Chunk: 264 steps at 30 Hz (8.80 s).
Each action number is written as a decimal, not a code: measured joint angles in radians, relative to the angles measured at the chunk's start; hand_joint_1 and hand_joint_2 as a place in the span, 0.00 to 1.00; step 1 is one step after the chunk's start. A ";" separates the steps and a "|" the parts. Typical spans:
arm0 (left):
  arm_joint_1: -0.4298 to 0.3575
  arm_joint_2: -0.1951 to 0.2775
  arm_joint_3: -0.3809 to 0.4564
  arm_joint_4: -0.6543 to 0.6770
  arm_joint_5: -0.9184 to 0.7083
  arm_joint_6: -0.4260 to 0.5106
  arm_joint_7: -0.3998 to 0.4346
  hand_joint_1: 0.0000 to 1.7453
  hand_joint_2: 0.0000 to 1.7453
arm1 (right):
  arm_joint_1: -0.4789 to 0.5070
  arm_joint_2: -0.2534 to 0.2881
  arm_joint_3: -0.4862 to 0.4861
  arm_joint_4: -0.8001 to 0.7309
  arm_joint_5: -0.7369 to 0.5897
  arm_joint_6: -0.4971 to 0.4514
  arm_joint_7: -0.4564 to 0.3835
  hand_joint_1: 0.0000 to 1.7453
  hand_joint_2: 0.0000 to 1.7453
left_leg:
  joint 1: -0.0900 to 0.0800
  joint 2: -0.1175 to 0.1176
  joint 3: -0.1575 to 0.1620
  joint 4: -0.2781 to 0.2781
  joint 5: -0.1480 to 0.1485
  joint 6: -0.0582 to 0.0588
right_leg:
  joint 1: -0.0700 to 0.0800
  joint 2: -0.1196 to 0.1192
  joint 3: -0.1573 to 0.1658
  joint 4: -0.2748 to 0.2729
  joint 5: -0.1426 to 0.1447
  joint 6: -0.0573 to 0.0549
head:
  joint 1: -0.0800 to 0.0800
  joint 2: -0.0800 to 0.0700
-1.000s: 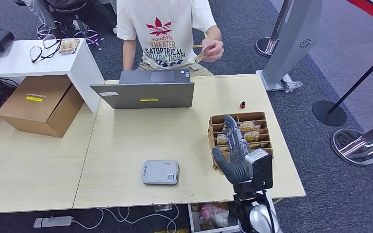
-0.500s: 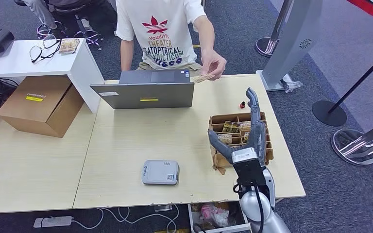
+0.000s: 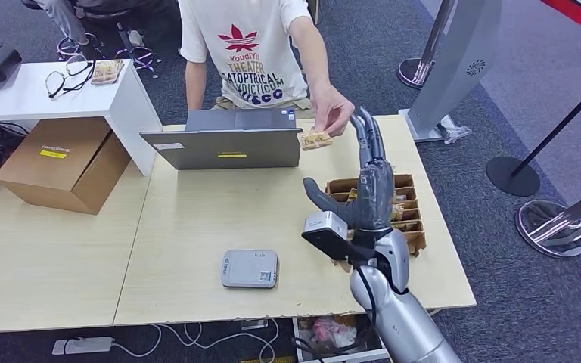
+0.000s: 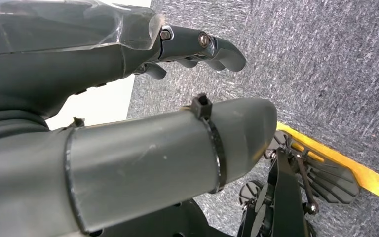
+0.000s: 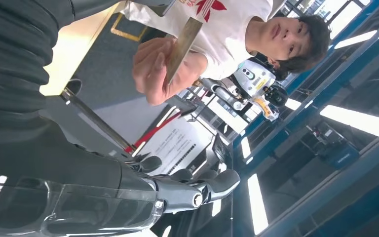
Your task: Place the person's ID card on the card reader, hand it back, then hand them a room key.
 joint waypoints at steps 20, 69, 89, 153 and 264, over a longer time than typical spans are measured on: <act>0.002 -0.004 -0.004 0.000 0.000 0.013 0.000 0.00 0.00 | -0.085 0.031 0.000 0.169 0.018 -0.002 -0.008 0.91 1.00 | 0.000 0.000 0.000 0.000 0.000 0.000 | 0.000 0.000 0.000 0.000 0.000 0.000 | 0.000 0.000; 0.003 -0.004 -0.018 0.000 0.008 0.013 -0.030 0.00 0.00 | -0.050 -0.031 0.084 0.066 -0.594 0.397 0.086 1.00 1.00 | 0.000 0.000 0.000 0.000 0.000 0.000 | 0.000 0.000 0.000 0.000 0.000 0.000 | 0.000 0.000; 0.001 -0.003 -0.021 0.000 0.019 -0.004 -0.032 0.00 0.00 | -0.090 -0.011 0.328 0.345 -0.705 0.609 0.153 1.00 1.00 | 0.000 0.000 -0.001 0.000 0.000 0.000 | 0.000 0.000 0.000 0.000 0.000 0.000 | 0.000 0.000; 0.004 0.000 -0.025 0.000 0.062 -0.010 -0.033 0.00 0.00 | -0.255 0.047 0.390 0.864 -0.730 0.675 0.164 1.00 1.00 | 0.000 0.000 0.002 0.000 0.000 -0.001 | 0.000 0.000 0.001 0.000 0.000 0.000 | 0.000 0.000; -0.003 -0.008 -0.051 0.000 0.102 0.003 -0.101 0.00 0.00 | -0.530 -0.056 0.021 0.530 -0.526 0.414 0.113 0.00 1.00 | 0.000 -0.001 0.000 0.001 0.001 -0.001 | 0.000 0.000 -0.001 0.000 0.001 -0.001 | 0.000 0.000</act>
